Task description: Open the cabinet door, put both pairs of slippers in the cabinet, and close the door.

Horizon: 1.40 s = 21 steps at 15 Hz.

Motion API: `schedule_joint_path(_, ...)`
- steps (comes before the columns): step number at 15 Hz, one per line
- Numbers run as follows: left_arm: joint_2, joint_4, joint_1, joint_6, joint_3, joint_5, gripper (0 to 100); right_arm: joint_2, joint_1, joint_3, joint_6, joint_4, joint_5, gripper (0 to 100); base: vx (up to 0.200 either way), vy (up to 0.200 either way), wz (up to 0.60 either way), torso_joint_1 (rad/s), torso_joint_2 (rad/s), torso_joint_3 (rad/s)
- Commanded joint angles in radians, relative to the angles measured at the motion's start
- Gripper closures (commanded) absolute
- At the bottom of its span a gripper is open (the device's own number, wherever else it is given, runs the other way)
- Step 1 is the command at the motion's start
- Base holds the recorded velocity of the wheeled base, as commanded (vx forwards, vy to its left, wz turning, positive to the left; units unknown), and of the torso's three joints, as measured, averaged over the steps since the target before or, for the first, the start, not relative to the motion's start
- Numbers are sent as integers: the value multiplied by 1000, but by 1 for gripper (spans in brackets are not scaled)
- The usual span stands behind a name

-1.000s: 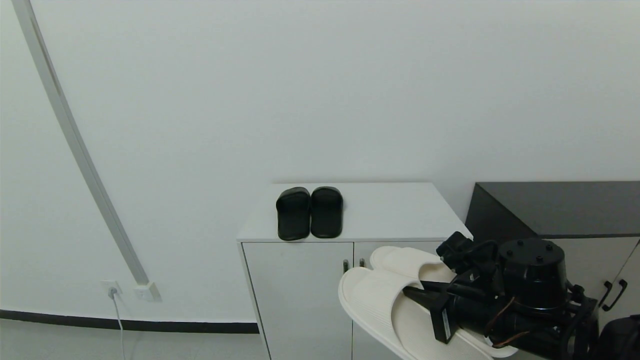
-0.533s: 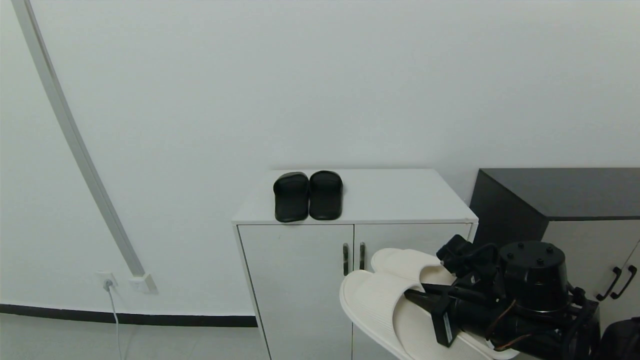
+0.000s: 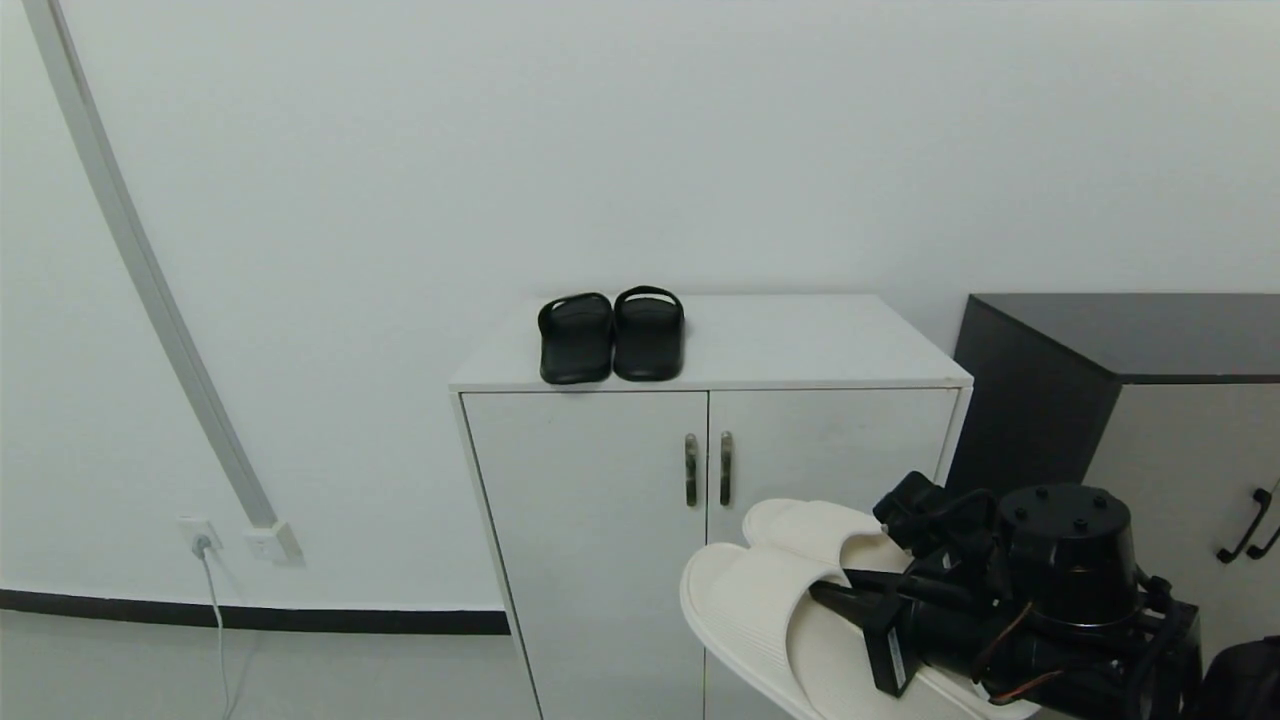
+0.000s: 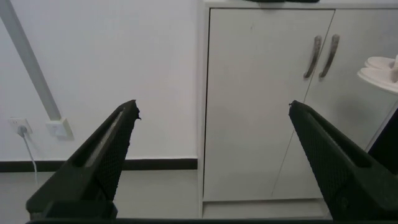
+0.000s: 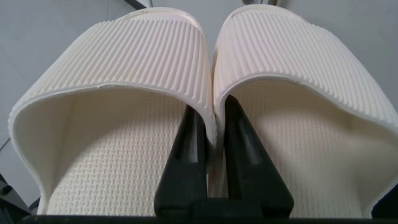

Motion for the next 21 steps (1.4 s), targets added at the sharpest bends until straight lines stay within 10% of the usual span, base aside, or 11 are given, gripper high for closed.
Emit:
schedule_joint_path(1,0,0,1,-1,0,1,0,4,0,0,0,0,0,100,0,0,0,-183,515,330)
schedule_joint_path(21,0,2,1,7,-1,-1,0,13,0,0,-22,-1,-1,100,0,0,0,-81,307,216)
